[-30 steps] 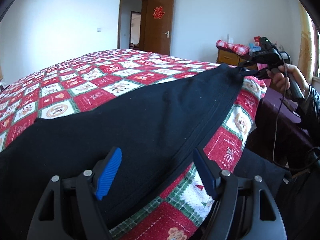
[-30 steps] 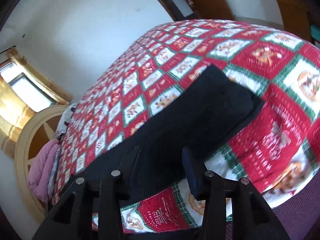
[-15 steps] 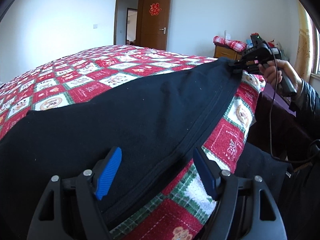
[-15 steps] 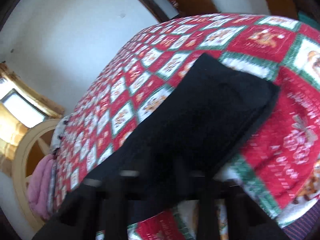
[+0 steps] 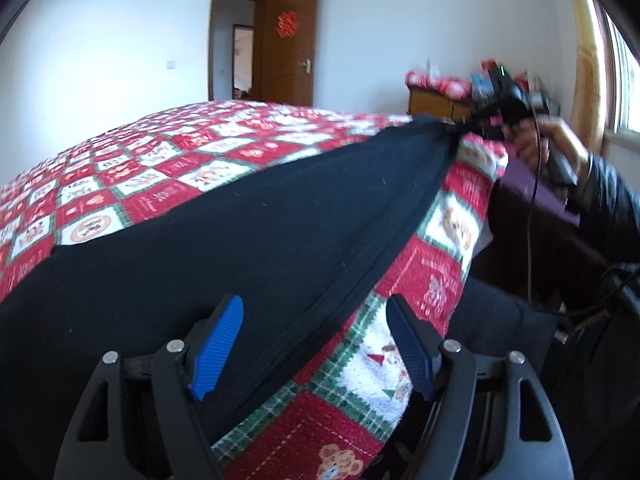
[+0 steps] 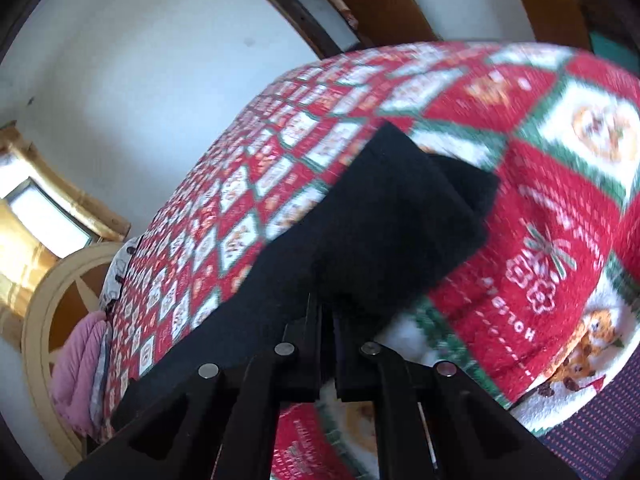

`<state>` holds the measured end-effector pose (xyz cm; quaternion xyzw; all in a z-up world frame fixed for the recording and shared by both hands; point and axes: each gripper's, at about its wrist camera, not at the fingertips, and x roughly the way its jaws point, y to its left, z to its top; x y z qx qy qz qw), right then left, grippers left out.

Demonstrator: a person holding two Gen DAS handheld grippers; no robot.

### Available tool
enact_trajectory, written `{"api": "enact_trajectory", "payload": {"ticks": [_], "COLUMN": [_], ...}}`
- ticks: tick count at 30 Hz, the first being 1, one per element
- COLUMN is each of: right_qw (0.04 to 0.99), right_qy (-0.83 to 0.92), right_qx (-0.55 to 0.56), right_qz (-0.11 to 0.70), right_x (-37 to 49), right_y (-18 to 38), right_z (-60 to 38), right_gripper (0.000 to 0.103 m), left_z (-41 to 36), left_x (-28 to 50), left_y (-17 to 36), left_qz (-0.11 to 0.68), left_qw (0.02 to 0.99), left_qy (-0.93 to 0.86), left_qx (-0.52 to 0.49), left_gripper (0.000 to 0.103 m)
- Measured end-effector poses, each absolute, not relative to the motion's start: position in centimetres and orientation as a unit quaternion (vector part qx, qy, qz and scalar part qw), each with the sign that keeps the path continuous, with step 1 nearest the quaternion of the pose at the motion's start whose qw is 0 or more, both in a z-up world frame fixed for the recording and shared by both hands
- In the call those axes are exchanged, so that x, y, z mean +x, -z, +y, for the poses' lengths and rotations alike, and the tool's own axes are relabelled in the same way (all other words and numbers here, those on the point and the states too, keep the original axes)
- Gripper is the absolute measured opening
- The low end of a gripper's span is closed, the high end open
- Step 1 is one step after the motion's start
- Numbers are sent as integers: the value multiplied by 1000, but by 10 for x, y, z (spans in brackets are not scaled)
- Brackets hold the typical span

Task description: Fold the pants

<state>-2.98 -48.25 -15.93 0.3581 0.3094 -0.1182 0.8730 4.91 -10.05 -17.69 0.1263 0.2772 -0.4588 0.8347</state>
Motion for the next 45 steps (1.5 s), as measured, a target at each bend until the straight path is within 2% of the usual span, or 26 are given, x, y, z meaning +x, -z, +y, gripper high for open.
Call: {"api": "enact_trajectory", "payload": {"ticks": [3,5,9,12,18,24,28,30,38,39,40,41,42,45], "right_qw": [872,859,877,866,866,861,869,882,877,879,881,883,883,872], "right_qy": [127,126,129,139,121,115,132,152,166,169,173,177,180,202], "right_qx": [343,370,337,348,372,424,416,382,384,381,375,367,362,363], "right_qz": [325,331,318,332,312,255,232,230,236,231,230,234,238,258], "right_x": [-26,-30,-37,-34,-42,-57,-59,-59,-68,-69,-70,-70,-70,-71], "right_y": [163,176,158,175,174,174,164,148,143,138,135,132,132,136], "right_z": [-479,-485,-478,-485,-492,-525,-533,-530,-546,-545,-543,-541,-540,-536], "right_gripper": [4,4,4,4,8,8,8,0,2,4,19,44,51,52], "left_z": [-106,-105,-99,-98,-97,-97,-97,-97,-92,-91,-89,-86,-85,-75], "left_x": [47,45,51,51,52,56,56,56,56,57,57,57,58,63], "left_y": [185,184,184,181,176,185,184,185,180,180,178,176,174,167], "left_qz": [278,276,281,283,284,298,302,302,300,298,293,286,282,270], "left_qw": [833,833,834,834,831,825,824,824,829,832,837,844,847,861], "left_qy": [453,452,454,457,466,470,471,470,466,463,457,449,445,429], "left_qx": [152,159,138,124,112,97,93,93,72,70,68,66,64,50], "left_gripper": [76,76,76,76,76,77,77,77,77,77,77,77,77,77]}}
